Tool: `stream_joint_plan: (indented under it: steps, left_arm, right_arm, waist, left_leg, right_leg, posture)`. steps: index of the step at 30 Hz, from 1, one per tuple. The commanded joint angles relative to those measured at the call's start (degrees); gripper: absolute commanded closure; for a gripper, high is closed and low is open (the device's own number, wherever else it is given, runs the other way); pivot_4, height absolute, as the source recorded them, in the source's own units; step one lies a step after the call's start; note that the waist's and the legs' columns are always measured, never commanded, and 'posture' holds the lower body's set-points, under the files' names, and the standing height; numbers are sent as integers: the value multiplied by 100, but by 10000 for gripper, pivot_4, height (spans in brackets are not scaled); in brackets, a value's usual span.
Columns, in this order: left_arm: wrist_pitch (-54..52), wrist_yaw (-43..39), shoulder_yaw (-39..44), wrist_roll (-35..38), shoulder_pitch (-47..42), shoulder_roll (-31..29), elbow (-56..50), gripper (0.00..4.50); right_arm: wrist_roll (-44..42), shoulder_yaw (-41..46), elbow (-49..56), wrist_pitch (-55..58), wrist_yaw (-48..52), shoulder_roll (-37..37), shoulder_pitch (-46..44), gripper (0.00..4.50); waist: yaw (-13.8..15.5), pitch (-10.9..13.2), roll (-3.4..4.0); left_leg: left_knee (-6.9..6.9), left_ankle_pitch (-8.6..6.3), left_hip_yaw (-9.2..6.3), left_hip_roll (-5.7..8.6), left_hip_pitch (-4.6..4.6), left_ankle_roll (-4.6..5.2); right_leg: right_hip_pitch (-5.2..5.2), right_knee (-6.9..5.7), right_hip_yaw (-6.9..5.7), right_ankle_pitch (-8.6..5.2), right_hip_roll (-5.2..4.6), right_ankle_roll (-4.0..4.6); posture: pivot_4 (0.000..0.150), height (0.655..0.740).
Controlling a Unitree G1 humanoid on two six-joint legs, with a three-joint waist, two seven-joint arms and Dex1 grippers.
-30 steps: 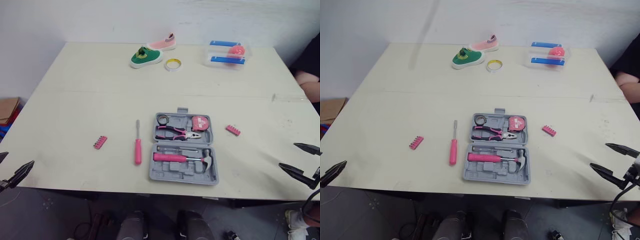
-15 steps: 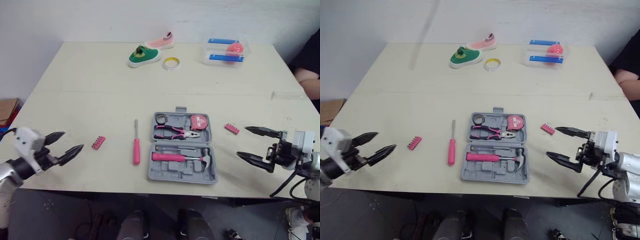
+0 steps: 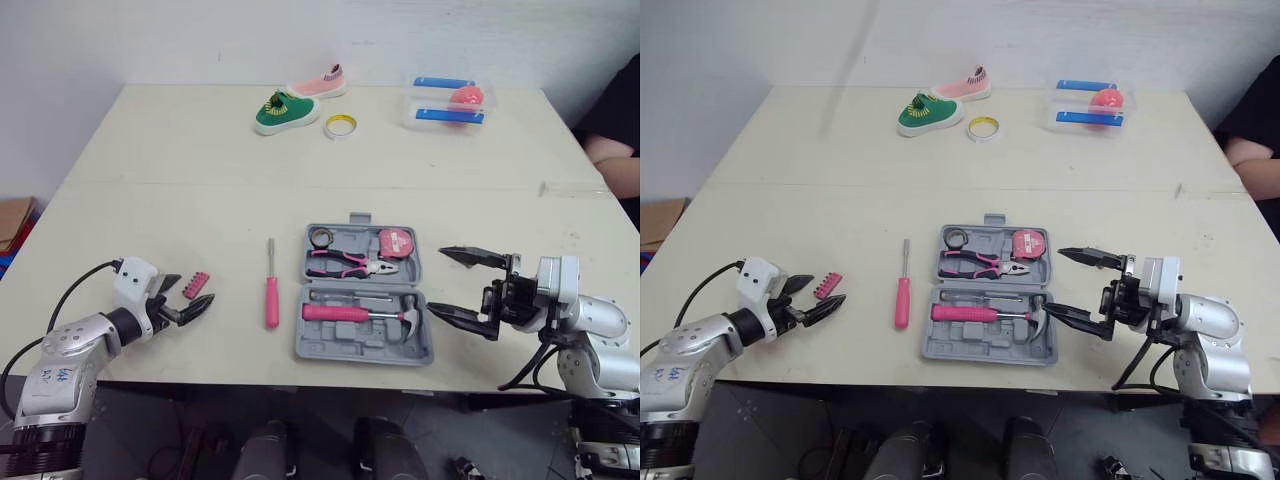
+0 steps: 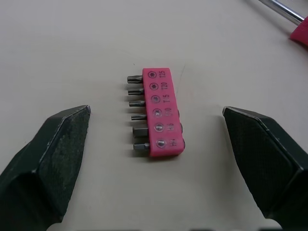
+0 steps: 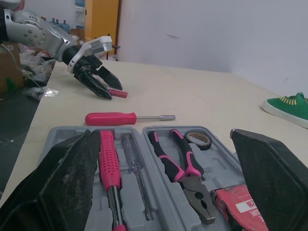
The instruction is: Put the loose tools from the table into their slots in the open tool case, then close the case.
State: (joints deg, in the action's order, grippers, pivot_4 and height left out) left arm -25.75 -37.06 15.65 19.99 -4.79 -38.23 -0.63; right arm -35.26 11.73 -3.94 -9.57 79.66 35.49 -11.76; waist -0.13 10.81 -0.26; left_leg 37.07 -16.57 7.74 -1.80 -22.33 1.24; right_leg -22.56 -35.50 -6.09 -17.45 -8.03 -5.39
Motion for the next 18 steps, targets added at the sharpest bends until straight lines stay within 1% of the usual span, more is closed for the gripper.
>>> stream_joint_plan:
  steps: [1,3,5,6,7,9,10,14,17,18]
  left_arm:
    - [-59,-12,-67,-83,98,-8,124,2749]
    - [-35,-9,-49,-102,124,-2,211,8972]
    - [-33,-33,-46,-95,137,-2,241,16800]
    - [-22,-87,-74,-84,182,6,224,23080]
    - [-16,-116,-97,-74,219,29,205,26495]
    - [48,-170,-142,-75,268,59,188,35742]
    - [114,-175,-156,-92,271,75,198,38228]
    - [345,-250,-119,-72,270,80,204,38195]
    - [783,-424,167,125,319,95,35,38196]
    - [962,-582,294,308,331,117,-147,38195]
  right_arm:
    - [-121,146,311,28,-2,78,94,0]
    - [-126,133,373,39,14,88,135,0]
    - [-121,129,401,44,22,93,152,0]
    - [-116,136,402,40,23,93,161,0]
    - [-115,149,400,42,14,91,165,0]
    - [-108,170,385,30,13,93,172,0]
    - [-108,182,373,22,23,100,188,0]
    - [-108,207,337,27,54,144,234,0]
    - [-115,250,283,8,109,193,260,0]
    - [-112,271,257,-10,130,214,274,0]
  waist:
    - [0,0,0]
    - [-3,0,0]
    - [-7,0,1]
    - [-5,0,1]
    - [-3,0,1]
    - [-1,0,1]
    - [-2,0,1]
    - [4,0,1]
    - [2,0,1]
    - [2,0,0]
  left_leg:
    - [0,0,0,0,2,0]
    - [0,-2,0,0,3,4]
    - [0,-9,3,0,7,17]
    - [0,-10,3,1,7,19]
    - [0,-10,3,1,7,19]
    - [-1,-9,2,1,7,18]
    - [-1,-9,2,1,7,18]
    - [-2,-10,2,2,7,18]
    - [-1,-10,3,3,6,18]
    - [-2,-10,2,3,5,19]
  right_leg:
    - [0,-2,1,0,0,0]
    - [0,-3,4,0,-1,0]
    - [1,-5,9,0,-2,0]
    - [2,-5,10,0,-3,0]
    - [2,-5,11,0,-4,0]
    - [1,-4,14,0,-6,0]
    - [1,-3,15,0,-6,0]
    - [2,-1,17,0,-8,0]
    - [1,0,17,0,-9,0]
    - [1,1,17,0,-9,0]
  posture:
    - [1500,7400]
    - [1500,7400]
    - [1500,7400]
    - [1500,7400]
    - [1500,7400]
    - [1500,7400]
    - [1500,7400]
    - [1500,7400]
    - [1500,7400]
    - [1500,7400]
